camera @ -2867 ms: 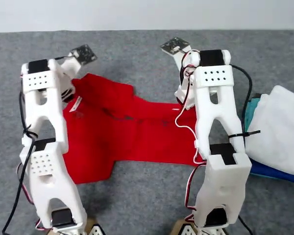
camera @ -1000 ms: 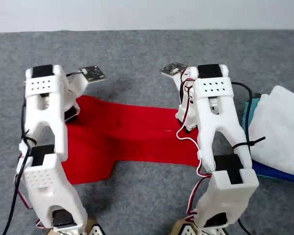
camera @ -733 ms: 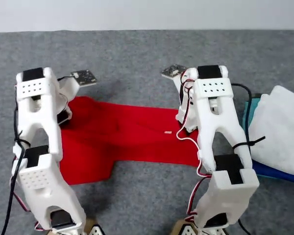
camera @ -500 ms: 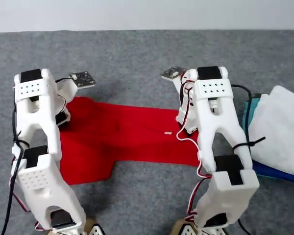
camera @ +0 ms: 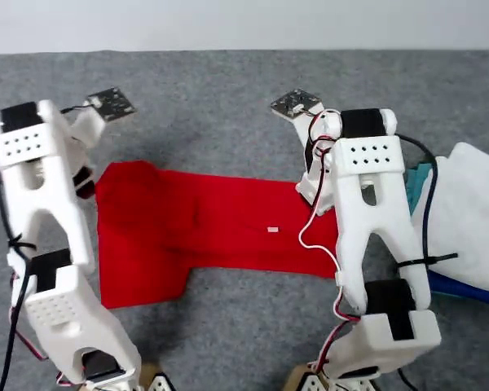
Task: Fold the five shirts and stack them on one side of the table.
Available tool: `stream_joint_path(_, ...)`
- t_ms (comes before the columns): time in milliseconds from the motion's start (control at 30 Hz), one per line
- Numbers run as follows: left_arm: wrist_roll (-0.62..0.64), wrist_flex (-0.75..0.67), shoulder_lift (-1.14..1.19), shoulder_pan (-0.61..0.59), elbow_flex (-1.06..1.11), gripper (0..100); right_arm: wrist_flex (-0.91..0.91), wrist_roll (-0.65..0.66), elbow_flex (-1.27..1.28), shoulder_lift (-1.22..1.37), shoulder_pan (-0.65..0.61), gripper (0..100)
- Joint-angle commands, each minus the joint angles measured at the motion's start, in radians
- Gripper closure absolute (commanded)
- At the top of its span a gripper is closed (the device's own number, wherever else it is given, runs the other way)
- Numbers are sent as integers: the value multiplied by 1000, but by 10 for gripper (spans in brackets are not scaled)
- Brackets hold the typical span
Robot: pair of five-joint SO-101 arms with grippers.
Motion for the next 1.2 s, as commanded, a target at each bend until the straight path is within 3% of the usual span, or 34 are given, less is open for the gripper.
stream_joint_path(0,89,26,-61,92,19,996,-85,0,-15,79,-7,801)
stream_joint_path(133,244,-83,-61,163,94,995,-193,-35,-17,171,-16,998)
stream_joint_path(233,322,-170,-61,195,166,995,-257,-117,-17,213,-18,961)
stream_joint_path(533,318,-250,-60,221,406,995,-403,-127,-17,415,25,989)
stream_joint_path(933,318,-242,-63,210,417,995,-437,-127,-328,581,82,989)
stream_joint_path(1033,318,-229,-72,209,417,995,-384,-127,-358,579,74,989)
stream_joint_path(1167,318,-176,-74,204,400,995,-168,-130,-420,541,44,989)
